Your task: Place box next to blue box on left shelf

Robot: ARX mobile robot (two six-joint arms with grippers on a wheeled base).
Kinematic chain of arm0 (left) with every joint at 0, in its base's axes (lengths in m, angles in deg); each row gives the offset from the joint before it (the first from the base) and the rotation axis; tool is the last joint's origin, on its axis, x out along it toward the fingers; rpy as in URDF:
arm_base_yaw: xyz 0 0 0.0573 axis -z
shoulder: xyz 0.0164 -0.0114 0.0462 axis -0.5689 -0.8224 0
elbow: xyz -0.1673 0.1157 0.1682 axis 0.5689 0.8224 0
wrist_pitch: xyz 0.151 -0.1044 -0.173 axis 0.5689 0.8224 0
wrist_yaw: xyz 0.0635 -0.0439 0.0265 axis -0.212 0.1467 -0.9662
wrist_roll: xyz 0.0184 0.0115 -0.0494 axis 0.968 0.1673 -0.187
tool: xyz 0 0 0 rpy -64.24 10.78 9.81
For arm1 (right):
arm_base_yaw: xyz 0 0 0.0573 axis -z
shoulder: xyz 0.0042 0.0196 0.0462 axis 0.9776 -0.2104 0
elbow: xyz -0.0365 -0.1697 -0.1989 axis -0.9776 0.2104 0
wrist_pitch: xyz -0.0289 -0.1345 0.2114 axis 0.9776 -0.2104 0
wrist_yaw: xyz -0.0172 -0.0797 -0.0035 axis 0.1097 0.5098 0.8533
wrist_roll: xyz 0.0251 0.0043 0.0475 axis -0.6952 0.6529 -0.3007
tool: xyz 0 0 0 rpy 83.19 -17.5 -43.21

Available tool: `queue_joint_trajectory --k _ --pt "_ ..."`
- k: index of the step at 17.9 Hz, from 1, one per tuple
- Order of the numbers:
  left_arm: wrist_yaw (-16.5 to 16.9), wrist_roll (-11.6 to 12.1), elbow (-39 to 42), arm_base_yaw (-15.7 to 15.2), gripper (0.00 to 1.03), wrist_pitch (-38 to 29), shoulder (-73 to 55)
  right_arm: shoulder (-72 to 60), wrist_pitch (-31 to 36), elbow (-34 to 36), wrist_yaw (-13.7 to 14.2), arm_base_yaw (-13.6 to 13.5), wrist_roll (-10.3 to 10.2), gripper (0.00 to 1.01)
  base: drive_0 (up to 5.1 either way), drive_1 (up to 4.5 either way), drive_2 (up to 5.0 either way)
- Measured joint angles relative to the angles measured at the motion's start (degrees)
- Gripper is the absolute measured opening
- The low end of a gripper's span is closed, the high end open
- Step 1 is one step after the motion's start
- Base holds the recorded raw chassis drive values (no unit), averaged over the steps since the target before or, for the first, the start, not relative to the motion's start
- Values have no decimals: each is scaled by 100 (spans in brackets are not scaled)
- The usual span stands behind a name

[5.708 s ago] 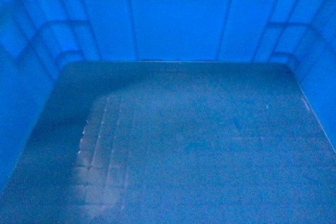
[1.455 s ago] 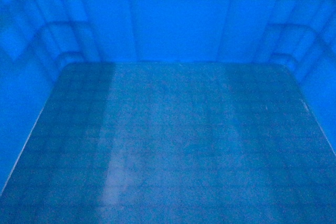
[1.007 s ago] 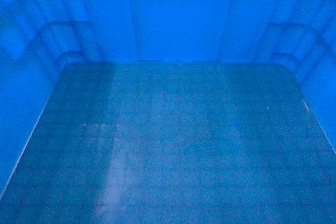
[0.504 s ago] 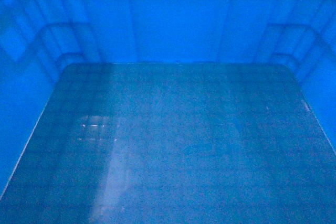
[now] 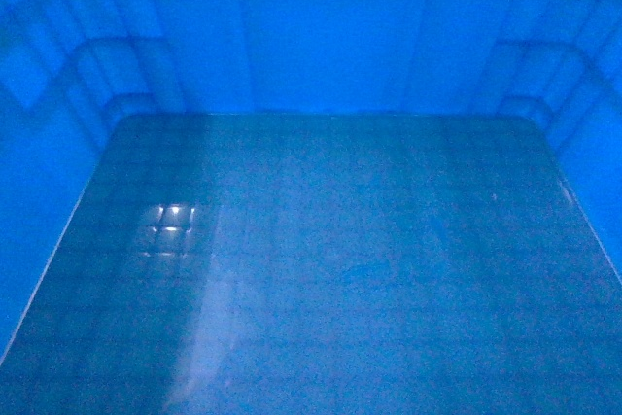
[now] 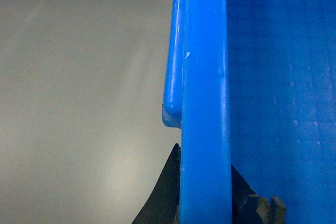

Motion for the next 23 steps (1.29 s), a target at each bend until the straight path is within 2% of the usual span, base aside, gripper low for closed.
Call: queue_joint_trajectory --k 23 --pt "2 2 0 0 9 -2 -2 -2 -15 0 2 0 -2 10 1 419 -417"
